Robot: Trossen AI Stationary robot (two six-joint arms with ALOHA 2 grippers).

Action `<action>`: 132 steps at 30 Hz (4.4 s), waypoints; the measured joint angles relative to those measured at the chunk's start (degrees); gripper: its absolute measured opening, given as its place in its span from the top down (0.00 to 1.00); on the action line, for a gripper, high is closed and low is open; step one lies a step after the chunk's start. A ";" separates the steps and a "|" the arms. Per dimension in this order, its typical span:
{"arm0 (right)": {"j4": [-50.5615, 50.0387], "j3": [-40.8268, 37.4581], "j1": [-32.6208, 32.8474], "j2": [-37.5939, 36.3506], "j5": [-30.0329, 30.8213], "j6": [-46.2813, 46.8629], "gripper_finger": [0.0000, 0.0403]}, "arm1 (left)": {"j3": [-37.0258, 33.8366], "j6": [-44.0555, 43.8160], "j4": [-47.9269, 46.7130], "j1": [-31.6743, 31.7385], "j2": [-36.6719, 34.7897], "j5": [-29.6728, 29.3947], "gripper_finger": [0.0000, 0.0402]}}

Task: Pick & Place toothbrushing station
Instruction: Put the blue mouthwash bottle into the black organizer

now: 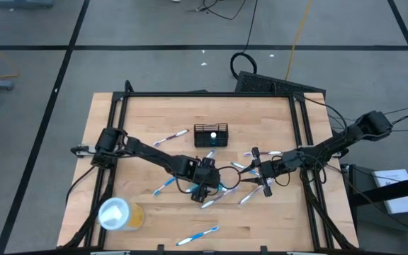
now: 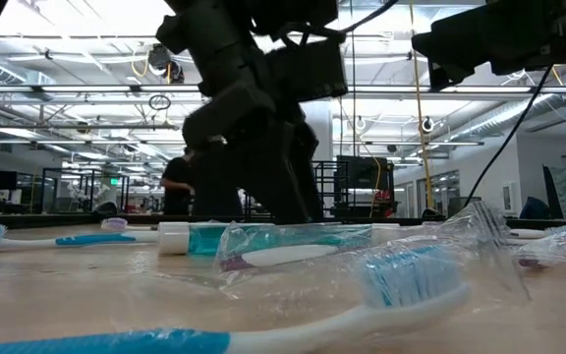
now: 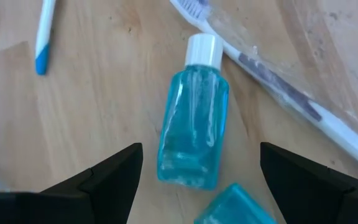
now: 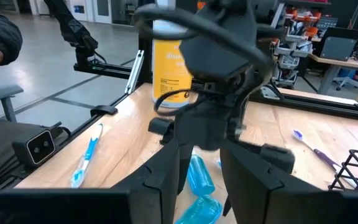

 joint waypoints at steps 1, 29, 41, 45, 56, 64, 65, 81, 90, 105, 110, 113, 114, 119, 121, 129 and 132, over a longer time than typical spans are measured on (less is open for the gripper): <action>0.02 0.00 -0.02 0.02 0.04 0.00 0.72 | 0.00 0.01 0.00 0.00 0.22 0.02 0.19; 0.87 0.09 -0.02 0.04 0.09 -0.52 0.72 | 0.00 1.00 1.04 0.63 1.17 1.06 0.77; 0.87 0.09 -0.03 0.04 0.09 -0.51 0.72 | 0.01 1.20 1.00 0.51 1.17 -0.40 0.91; 0.87 0.09 -0.04 0.04 0.09 -0.51 0.72 | 0.02 1.60 1.22 0.21 1.17 -0.95 0.96; 0.87 0.09 -0.04 0.04 0.12 -0.46 0.72 | 0.02 1.19 1.26 -0.02 1.23 -3.99 0.98; 0.87 0.07 -0.03 0.04 0.12 -0.44 0.72 | -0.22 0.52 -2.81 0.12 -1.34 -7.81 0.98; 0.85 0.06 -0.04 0.04 0.12 -0.46 0.72 | -0.22 0.46 -3.27 0.18 -1.82 -8.08 0.98; 0.42 0.00 -0.04 0.02 0.14 -0.76 0.72 | -22.32 -4.88 17.74 0.49 -20.27 -13.58 0.98; 1.34 0.01 -2.16 0.02 0.31 -1.73 0.72 | -44.22 -5.83 53.31 -1.58 -33.58 -18.53 0.98; -38.73 27.88 -12.66 8.08 -4.85 -5.40 0.62 | -57.20 -5.30 78.68 -2.56 -33.65 -20.65 0.98; -49.31 39.06 -16.74 15.77 -6.21 -9.05 0.49 | -57.20 -4.35 78.80 -2.60 -33.65 -20.63 0.98; -51.55 44.00 -18.14 19.46 -8.91 -11.06 0.44 | -57.20 -3.86 78.56 -2.58 -33.65 -20.65 0.98; -51.77 45.61 -18.46 20.62 -9.39 -11.73 0.43 | -57.20 -3.85 78.36 -2.59 -33.65 -20.63 0.98; -56.13 51.56 -19.62 24.79 -9.39 -14.65 0.41 | -57.55 -3.86 77.58 -2.60 -33.65 -20.63 0.98; -56.86 52.38 -19.80 25.78 -9.39 -14.98 0.41 | -58.09 -4.44 77.75 -2.60 -33.65 -20.60 0.98; -56.27 52.87 -20.04 26.40 -10.90 -15.55 0.43 | -58.51 -4.93 77.76 -2.57 -33.65 -20.93 0.98; -56.08 52.87 -20.02 26.40 -10.90 -15.61 0.46 | -58.51 -4.74 77.80 -2.51 -33.65 -20.93 0.98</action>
